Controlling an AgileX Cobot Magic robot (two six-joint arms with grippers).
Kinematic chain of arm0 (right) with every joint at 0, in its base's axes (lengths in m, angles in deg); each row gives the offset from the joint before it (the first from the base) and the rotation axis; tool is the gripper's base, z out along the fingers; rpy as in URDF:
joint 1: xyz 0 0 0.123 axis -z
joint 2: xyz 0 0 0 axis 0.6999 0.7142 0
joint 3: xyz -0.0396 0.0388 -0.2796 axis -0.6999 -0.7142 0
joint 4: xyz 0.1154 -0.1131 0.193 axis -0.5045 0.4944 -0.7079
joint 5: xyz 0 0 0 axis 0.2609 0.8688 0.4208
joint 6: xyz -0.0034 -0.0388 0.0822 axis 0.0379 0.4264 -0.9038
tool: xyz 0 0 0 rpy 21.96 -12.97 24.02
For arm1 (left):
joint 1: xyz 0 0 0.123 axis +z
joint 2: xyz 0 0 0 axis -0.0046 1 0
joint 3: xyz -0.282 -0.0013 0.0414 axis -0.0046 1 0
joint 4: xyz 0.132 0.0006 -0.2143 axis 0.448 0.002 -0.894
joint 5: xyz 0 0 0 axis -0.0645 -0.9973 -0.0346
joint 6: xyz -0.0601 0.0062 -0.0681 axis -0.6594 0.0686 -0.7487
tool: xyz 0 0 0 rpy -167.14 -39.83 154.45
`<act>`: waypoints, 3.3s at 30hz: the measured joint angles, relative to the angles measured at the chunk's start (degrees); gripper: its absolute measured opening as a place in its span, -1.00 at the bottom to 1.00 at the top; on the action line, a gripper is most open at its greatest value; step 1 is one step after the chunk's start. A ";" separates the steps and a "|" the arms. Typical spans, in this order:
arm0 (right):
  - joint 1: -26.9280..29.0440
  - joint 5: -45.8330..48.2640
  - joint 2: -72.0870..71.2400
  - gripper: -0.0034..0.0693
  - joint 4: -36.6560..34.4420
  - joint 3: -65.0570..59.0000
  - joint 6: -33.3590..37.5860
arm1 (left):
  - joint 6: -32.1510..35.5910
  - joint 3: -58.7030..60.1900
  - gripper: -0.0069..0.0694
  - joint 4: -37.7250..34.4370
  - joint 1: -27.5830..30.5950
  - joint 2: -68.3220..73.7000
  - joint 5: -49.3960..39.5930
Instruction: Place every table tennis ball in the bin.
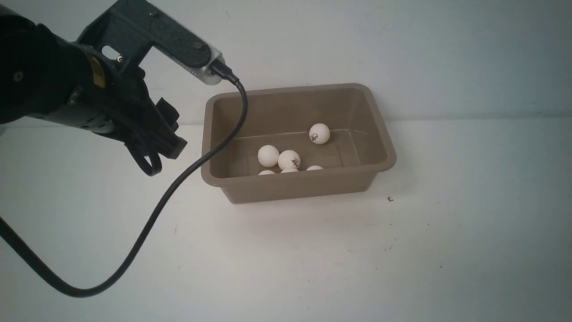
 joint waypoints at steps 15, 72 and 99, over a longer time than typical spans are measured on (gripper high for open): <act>0.00 -9.42 0.00 0.56 4.70 -11.63 -2.00 | 0.00 0.00 0.27 0.00 0.00 0.00 0.00; 0.00 -11.98 0.00 0.56 4.89 -16.24 -6.31 | 0.00 0.00 0.27 0.00 0.00 0.00 -0.05; 0.00 -11.98 0.00 0.56 4.89 -16.24 -6.31 | 2.85 59.90 0.27 -19.86 27.91 -47.14 29.86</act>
